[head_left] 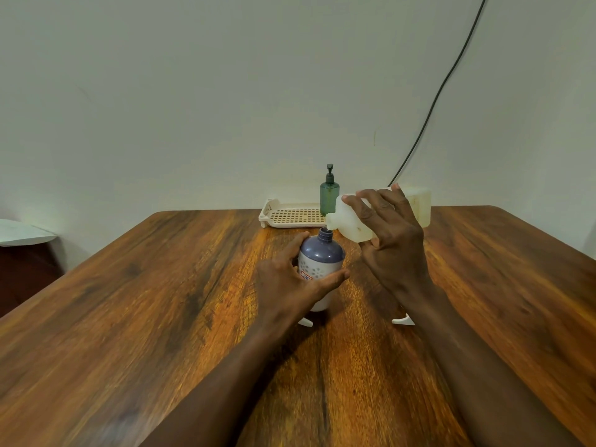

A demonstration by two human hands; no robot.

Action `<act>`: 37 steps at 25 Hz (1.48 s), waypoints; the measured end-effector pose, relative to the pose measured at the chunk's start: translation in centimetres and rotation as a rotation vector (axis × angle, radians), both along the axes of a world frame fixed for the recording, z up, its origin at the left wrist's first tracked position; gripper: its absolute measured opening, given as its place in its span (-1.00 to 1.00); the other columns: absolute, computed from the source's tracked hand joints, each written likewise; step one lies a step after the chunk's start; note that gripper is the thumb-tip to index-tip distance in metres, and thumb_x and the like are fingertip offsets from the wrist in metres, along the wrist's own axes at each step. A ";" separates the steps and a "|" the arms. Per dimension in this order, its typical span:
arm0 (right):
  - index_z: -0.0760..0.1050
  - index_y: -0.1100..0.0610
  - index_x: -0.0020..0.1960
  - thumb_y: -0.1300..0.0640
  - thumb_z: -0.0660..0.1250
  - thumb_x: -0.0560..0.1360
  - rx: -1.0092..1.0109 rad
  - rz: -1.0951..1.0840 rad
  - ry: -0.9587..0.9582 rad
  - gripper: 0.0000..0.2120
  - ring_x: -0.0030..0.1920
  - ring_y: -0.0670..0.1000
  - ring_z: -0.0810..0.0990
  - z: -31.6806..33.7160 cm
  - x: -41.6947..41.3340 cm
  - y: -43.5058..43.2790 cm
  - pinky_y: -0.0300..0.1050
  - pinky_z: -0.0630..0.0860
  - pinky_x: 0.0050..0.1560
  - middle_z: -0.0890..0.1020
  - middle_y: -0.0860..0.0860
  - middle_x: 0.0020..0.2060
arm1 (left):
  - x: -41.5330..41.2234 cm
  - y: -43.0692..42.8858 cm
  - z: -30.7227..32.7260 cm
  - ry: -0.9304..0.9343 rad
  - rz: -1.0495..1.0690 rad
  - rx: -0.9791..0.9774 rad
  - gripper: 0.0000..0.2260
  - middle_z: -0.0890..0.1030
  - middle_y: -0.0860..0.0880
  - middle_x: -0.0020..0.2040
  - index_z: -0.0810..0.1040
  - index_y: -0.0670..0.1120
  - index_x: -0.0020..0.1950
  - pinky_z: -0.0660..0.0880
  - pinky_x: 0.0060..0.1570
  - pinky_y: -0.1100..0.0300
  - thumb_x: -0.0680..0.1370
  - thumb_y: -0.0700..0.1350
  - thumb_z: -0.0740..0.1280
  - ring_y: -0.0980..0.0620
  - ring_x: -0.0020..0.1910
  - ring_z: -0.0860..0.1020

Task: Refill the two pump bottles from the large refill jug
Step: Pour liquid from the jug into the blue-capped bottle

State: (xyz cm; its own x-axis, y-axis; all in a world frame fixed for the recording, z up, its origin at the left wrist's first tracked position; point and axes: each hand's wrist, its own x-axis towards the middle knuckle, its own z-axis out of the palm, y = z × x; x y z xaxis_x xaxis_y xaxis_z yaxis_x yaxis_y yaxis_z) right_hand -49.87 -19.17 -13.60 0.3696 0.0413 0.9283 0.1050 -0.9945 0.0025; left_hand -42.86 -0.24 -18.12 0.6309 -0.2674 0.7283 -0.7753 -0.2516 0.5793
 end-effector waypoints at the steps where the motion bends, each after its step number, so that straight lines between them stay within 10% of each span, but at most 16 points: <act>1: 0.51 0.14 0.45 0.45 0.53 0.28 -0.001 0.002 0.000 -0.25 0.39 0.22 0.47 0.1 0.0 0.0 0.42 0.33 0.45 0.60 0.14 0.33 | 0.0 0.0 0.0 0.001 -0.002 -0.002 -0.18 0.69 0.08 0.20 0.53 0.00 0.44 0.66 0.00 0.18 0.30 0.40 0.55 0.19 0.07 0.65; 37: 0.51 0.17 0.44 0.45 0.53 0.30 0.000 0.018 -0.059 -0.27 0.39 0.21 0.45 0.9 -0.6 0.1 0.34 0.20 0.55 0.59 0.17 0.33 | -0.3 -0.1 -0.1 0.013 -0.036 -0.032 -0.18 0.68 0.09 0.23 0.52 0.00 0.44 0.66 0.03 0.19 0.31 0.40 0.55 0.19 0.12 0.65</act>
State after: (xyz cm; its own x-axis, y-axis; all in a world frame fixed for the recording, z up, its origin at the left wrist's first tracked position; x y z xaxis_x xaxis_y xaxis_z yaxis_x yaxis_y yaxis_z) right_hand -50.48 -19.10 -12.73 0.3134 0.0480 0.9484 0.1230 -0.9924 0.0096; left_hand -43.19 -0.34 -18.27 0.6305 -0.2673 0.7288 -0.7761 -0.2049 0.5963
